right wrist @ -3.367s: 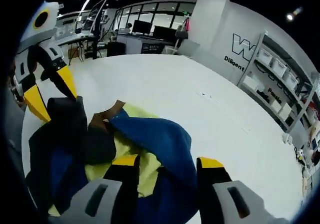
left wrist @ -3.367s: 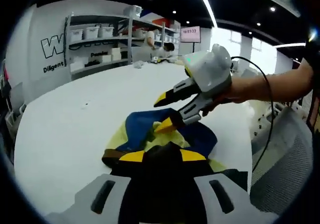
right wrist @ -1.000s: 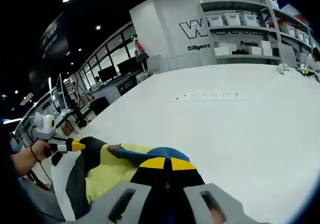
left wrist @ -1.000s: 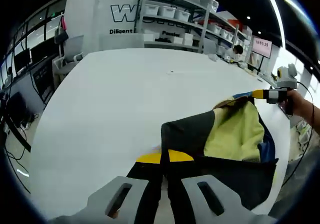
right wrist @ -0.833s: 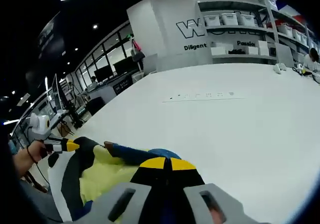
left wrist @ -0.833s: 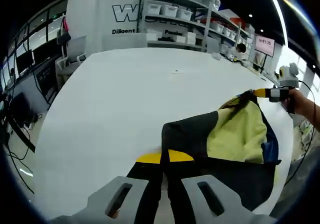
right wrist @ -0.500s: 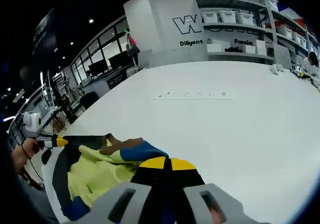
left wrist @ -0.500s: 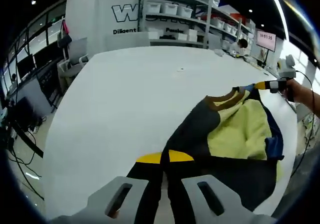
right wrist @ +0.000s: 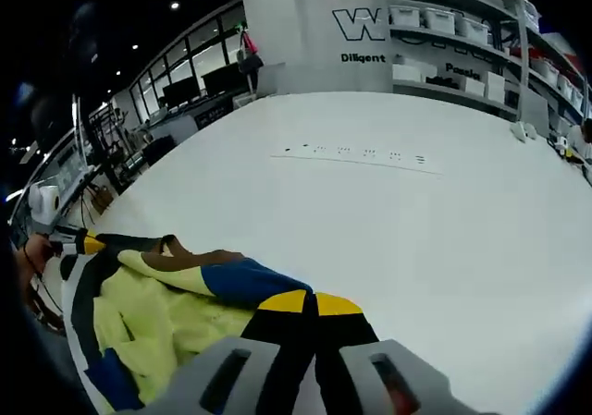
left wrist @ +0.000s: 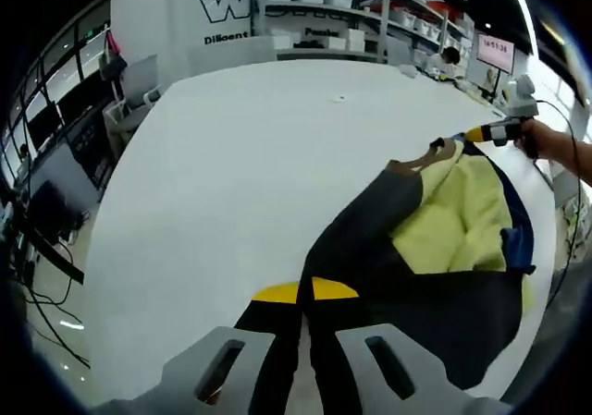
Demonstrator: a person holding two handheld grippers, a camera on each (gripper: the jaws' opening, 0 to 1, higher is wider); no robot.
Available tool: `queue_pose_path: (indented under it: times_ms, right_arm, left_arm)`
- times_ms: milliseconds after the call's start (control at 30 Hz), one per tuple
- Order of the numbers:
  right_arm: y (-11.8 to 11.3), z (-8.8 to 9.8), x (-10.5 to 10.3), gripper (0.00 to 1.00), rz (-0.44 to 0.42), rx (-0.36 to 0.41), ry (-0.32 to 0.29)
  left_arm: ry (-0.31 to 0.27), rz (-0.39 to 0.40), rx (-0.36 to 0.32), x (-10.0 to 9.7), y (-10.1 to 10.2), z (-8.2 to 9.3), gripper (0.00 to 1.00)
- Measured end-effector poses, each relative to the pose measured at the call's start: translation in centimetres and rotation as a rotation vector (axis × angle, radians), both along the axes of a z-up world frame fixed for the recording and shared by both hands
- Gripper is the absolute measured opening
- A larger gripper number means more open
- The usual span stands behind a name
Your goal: Fold the garment on the visible template until the final outline fits inside the template.
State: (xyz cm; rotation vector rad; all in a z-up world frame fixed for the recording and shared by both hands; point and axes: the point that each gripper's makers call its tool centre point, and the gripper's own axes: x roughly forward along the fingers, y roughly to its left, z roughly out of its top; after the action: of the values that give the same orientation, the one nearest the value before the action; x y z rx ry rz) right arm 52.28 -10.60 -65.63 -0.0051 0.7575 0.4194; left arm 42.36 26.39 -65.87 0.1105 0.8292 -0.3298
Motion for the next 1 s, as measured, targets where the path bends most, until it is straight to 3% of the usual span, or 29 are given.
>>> queue_pose_path:
  times_ms: [233, 333, 467, 533, 600, 733, 1000]
  right_arm:
    - [0.3, -1.3, -0.9, 0.0, 0.036, -0.052, 0.002]
    - [0.9, -0.1, -0.7, 0.0, 0.131, -0.097, -0.106]
    - [0.4, 1.0, -0.9, 0.21, 0.067, -0.065, -0.106]
    - [0.0, 1.6, -1.2, 0.22, 0.049, -0.058, -0.118]
    - [0.0, 1.9, -1.5, 0.24, 0.038, -0.044, -0.125]
    - [-0.1, 1.8, -2.0, 0.26, 0.03, -0.034, -0.121]
    - [-0.2, -0.1, -3.1, 0.23, 0.002, -0.024, -0.056]
  left_arm:
    - [-0.004, -0.014, -0.006, -0.1, -0.2, -0.3, 0.0]
    - [-0.055, -0.083, -0.035, 0.4, -1.2, 0.4, 0.01]
    - [-0.087, -0.072, -0.068, 1.0, -1.2, 1.6, 0.2]
    - [-0.081, -0.086, -0.108, 1.0, -1.9, 1.8, 0.26]
    - [-0.082, -0.088, -0.158, 1.8, -2.4, 2.4, 0.25]
    - [-0.065, -0.076, -0.167, 2.6, -2.6, 1.8, 0.26]
    - [-0.027, -0.073, -0.191, 4.3, -3.2, 0.3, 0.22]
